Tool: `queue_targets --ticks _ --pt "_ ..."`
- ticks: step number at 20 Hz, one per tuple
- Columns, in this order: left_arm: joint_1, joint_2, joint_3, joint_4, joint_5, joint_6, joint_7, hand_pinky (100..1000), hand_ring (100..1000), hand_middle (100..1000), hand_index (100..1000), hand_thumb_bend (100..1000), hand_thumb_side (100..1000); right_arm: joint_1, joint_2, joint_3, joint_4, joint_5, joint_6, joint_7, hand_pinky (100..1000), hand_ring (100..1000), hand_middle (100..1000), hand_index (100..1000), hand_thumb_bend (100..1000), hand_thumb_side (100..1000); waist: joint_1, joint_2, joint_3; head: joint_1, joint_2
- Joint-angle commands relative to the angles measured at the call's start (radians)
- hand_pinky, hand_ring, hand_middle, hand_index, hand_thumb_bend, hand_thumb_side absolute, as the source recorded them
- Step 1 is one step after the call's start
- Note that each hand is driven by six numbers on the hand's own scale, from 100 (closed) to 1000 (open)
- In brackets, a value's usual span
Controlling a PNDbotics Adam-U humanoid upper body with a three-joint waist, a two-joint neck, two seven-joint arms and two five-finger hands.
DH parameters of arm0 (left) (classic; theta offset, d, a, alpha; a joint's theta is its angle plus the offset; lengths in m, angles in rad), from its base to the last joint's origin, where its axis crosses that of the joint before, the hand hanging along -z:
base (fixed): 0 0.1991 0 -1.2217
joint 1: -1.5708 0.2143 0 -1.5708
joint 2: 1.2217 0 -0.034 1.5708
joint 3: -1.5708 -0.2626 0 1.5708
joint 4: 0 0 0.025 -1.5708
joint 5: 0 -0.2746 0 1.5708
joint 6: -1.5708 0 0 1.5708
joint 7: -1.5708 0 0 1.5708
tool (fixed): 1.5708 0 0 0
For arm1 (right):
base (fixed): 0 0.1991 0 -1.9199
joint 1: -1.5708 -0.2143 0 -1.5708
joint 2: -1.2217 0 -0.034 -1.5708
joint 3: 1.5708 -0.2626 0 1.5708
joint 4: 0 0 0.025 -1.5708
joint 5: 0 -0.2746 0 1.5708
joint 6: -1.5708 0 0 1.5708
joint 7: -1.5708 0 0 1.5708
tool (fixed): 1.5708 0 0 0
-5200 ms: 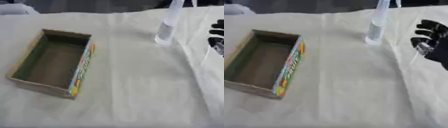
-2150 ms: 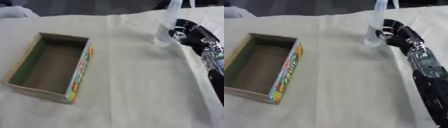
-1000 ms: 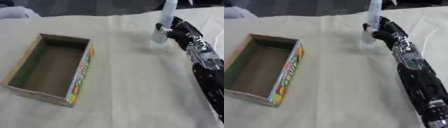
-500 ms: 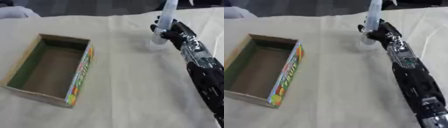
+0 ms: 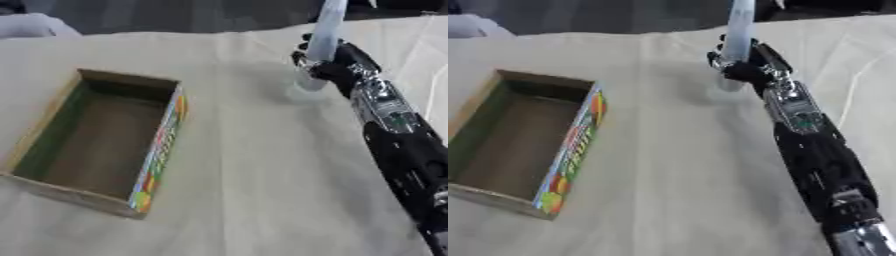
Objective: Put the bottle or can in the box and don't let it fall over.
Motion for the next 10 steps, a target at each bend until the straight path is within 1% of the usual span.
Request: queue_targets --ticks 1,2,3,4,5,6,7,8,10 --pt "-0.01 0.018 0.004 -0.016 0.003 -0.003 -0.003 780 825 728 815 747 597 -0.025 -0.003 -0.005 -0.004 -0.031 0.004 -0.041 851 523 461 529 100 100 0.0 -0.013 0.003 0.002 -0.009" --pt "-0.009 0.018 0.004 -0.016 0.003 -0.003 -0.003 780 825 728 814 749 597 -0.027 -0.002 -0.006 -0.005 -0.039 0.002 -0.058 844 492 429 494 100 100 0.0 -0.014 0.003 0.003 -0.008" --pt "-0.009 0.018 0.004 -0.016 0.003 -0.003 -0.003 780 825 728 814 749 597 -0.028 -0.001 -0.005 -0.006 -0.048 -0.001 -0.074 842 482 419 484 100 100 0.0 -0.014 0.003 0.003 -0.008" --pt "-0.009 0.018 0.004 -0.016 0.003 -0.003 -0.003 780 825 728 813 748 597 -0.031 0.0 -0.003 -0.008 -0.055 -0.007 -0.089 800 375 313 374 100 100 0.0 -0.015 0.003 0.003 -0.007" --pt "-0.009 0.017 0.004 -0.015 0.004 -0.003 -0.003 780 825 728 812 748 597 -0.034 0.001 -0.001 -0.01 -0.059 -0.013 -0.104 779 341 274 333 100 100 0.0 -0.015 0.004 0.003 -0.006" --pt "-0.009 0.017 0.004 -0.015 0.004 -0.003 -0.004 780 826 728 811 748 596 -0.038 0.003 0.003 -0.012 -0.064 -0.018 -0.117 765 313 234 289 100 100 0.0 -0.016 0.004 0.002 -0.005" --pt "-0.009 0.017 0.004 -0.015 0.004 -0.003 -0.004 780 826 728 811 748 596 -0.041 0.005 0.007 -0.013 -0.068 -0.022 -0.123 765 313 234 289 100 100 0.0 -0.016 0.005 0.002 -0.004" --pt "-0.009 0.017 0.004 -0.015 0.004 -0.003 -0.004 780 826 728 810 748 596 -0.045 0.006 0.012 -0.017 -0.071 -0.029 -0.123 745 285 182 234 100 100 0.0 -0.017 0.005 0.002 -0.003" --pt "-0.008 0.018 0.005 -0.015 0.004 -0.003 -0.003 780 826 728 809 747 596 -0.051 0.008 0.02 -0.027 -0.073 -0.039 -0.115 725 256 140 195 100 100 0.0 -0.018 0.006 0.002 -0.001"
